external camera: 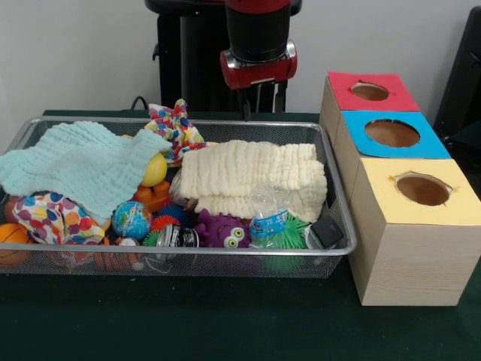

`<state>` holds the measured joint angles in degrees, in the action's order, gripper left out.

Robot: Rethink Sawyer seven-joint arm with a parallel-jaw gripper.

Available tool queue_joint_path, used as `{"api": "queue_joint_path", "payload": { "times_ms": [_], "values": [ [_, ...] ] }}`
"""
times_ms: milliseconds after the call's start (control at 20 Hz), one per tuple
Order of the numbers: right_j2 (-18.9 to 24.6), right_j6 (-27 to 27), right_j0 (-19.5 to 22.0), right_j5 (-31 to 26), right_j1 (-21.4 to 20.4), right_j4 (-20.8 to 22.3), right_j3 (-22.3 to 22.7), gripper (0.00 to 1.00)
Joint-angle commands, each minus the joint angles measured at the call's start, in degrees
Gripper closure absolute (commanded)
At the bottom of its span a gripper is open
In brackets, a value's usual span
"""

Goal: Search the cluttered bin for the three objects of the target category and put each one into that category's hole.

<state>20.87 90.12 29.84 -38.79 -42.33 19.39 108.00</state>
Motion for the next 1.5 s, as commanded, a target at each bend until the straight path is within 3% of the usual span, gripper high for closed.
{"api": "queue_joint_path", "payload": {
  "times_ms": [50, 900, 1500],
  "values": [
    [-7.4, 12.9, -5.4, -2.2, -0.9, 1.6, -2.1, 0.0],
    [-9.1, 1.4, -1.3, -11.5, 9.3, 0.2, -21.6, 0.0],
    [-7.7, -0.9, 0.4, -16.8, 11.7, 0.4, -29.7, 0.0]
  ]
}}
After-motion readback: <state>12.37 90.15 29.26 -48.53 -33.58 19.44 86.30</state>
